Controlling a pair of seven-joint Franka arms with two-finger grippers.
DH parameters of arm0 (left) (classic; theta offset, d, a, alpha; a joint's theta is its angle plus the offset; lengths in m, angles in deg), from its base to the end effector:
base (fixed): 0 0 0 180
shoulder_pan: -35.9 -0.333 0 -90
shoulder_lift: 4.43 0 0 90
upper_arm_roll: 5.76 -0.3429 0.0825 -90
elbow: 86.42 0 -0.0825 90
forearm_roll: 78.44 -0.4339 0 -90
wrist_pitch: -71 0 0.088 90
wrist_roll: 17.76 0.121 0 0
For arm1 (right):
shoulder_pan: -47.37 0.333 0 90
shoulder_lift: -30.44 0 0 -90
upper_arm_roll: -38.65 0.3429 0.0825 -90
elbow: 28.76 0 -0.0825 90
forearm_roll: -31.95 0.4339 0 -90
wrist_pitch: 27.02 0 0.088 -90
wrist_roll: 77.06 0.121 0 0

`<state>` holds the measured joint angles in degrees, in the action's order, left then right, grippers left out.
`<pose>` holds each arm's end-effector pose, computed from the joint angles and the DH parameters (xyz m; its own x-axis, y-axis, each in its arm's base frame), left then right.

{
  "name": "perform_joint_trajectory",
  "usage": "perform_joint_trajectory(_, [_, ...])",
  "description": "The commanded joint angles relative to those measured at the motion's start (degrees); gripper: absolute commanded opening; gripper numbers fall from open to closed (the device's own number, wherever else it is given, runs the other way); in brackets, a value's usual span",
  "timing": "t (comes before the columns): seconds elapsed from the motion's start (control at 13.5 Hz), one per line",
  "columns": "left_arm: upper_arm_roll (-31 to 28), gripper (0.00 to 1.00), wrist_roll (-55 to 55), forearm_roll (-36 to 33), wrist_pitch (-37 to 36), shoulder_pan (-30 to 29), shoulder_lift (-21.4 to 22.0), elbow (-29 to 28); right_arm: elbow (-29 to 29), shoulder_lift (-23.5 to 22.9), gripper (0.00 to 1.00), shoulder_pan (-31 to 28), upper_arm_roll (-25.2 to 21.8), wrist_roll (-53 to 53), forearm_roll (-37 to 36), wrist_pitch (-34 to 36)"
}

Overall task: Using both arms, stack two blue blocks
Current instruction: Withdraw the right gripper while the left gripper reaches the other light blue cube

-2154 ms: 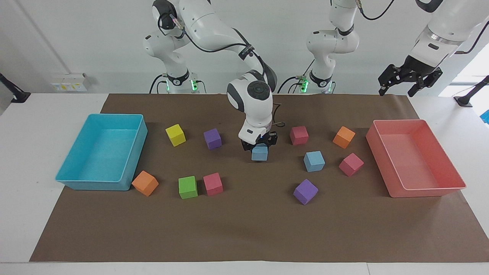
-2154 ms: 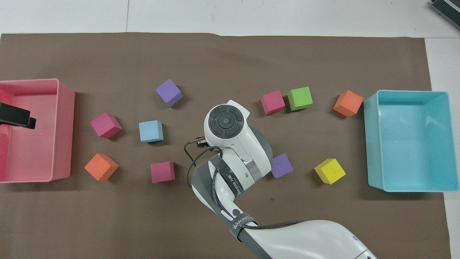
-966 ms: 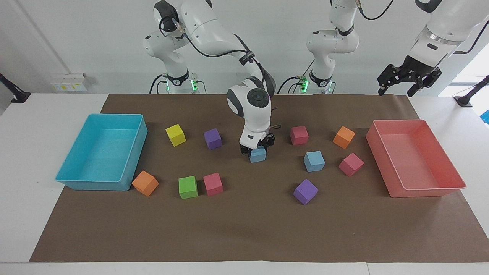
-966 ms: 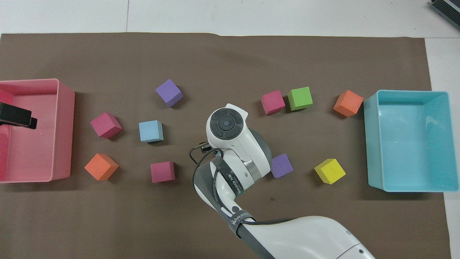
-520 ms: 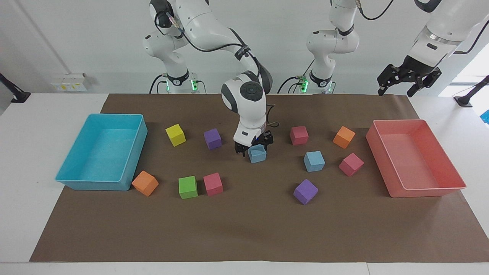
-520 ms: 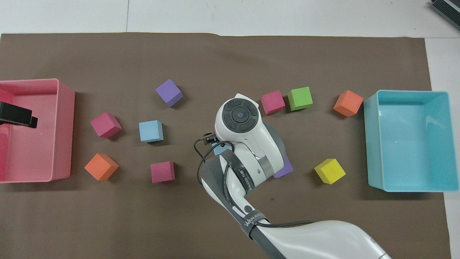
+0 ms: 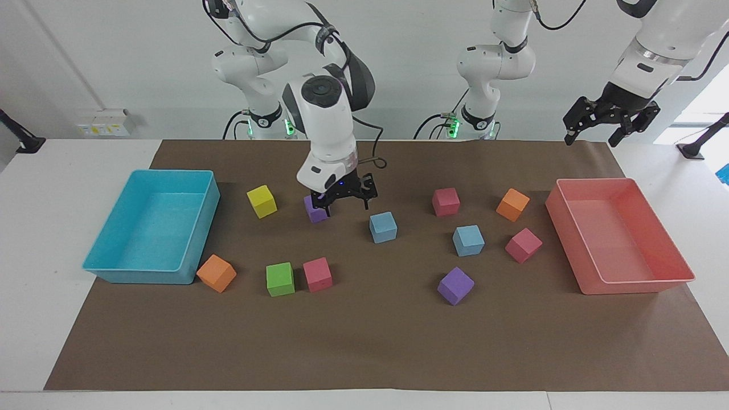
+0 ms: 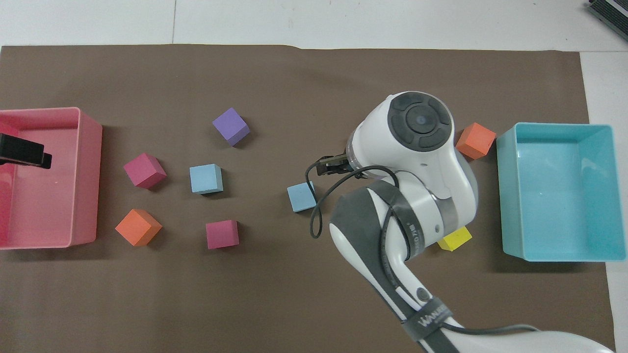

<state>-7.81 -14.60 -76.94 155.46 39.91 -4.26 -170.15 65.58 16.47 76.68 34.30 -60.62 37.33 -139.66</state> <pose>0.5928 -0.0236 0.6872 0.9956 -0.0917 0.0172 -0.0921 -0.9954 0.0252 0.6276 0.3047 0.4745 0.9919 0.1160 0.0521 0.1204 -0.9887 -0.0892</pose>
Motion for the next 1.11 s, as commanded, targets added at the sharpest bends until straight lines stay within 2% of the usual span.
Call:
perform_joint_trajectory(0.0, [0.6,1.00,-1.4,-0.5,2.0,0.2,0.8,-1.6,1.2,3.3,1.00,-3.5,0.3,-0.1,0.2,3.5])
perform_joint_trajectory(0.3, [0.6,1.00,-3.5,-0.2,4.5,2.0,-0.3,-2.2,1.4,7.2,1.00,-9.3,0.3,-1.0,-0.5,9.1])
perform_joint_trajectory(0.37, [0.6,1.00,-5.7,-0.2,5.3,4.0,-1.0,-3.4,1.4,8.0,1.00,-10.6,0.3,-1.0,-1.0,10.1])
perform_joint_trajectory(0.67, [0.6,1.00,-11.6,-0.1,13.2,7.5,-0.5,-10.9,1.4,10.4,1.00,-15.5,0.3,-2.4,-2.8,12.3])
perform_joint_trajectory(1.04, [0.7,1.00,-17.2,0.1,22.1,11.6,-0.5,-19.8,1.5,12.0,1.00,-20.3,0.3,-9.2,-3.0,14.3])
